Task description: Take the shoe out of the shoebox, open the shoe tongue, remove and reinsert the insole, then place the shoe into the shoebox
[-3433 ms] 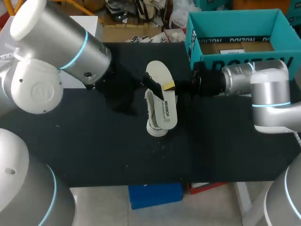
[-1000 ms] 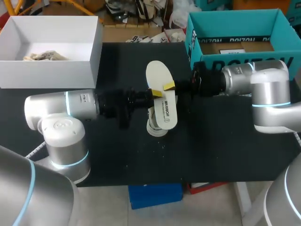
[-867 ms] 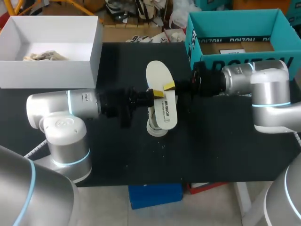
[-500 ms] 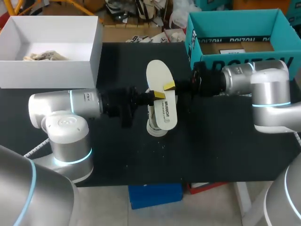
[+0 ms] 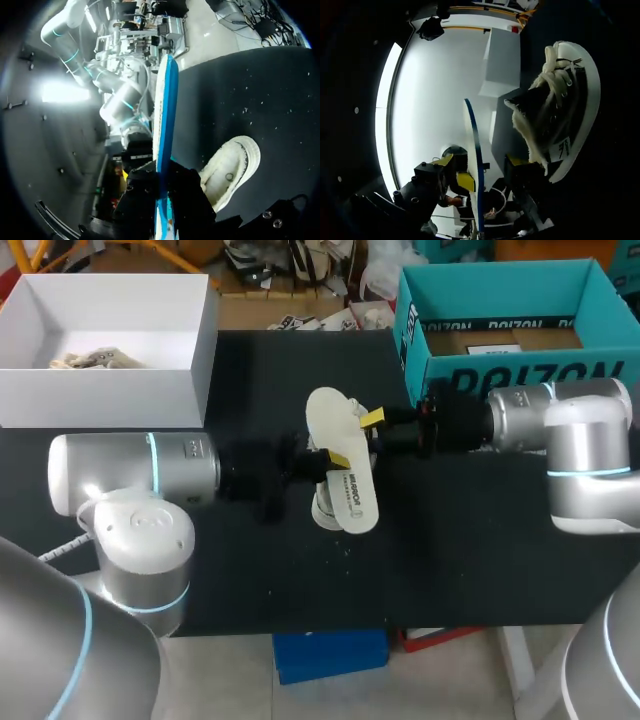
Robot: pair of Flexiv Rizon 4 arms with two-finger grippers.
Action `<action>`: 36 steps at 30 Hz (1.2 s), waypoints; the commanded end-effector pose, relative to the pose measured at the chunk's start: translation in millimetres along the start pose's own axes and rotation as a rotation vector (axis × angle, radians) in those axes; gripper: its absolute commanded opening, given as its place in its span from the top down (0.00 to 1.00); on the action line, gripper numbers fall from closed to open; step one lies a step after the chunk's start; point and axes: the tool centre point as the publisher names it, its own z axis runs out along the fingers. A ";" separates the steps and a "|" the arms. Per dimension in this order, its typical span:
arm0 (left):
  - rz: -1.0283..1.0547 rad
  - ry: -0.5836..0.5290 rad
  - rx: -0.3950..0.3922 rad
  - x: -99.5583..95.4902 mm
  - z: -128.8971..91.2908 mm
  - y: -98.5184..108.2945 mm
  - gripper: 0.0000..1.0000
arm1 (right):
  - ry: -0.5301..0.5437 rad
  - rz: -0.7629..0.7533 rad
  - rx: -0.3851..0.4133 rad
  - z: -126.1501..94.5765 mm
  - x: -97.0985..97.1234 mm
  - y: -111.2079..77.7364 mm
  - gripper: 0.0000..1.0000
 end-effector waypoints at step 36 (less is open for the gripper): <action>-0.192 0.297 0.142 51.5 -59.7 -61.3 1.00 | -0.470 0.124 -0.228 -70.8 2.1 -70.4 0.00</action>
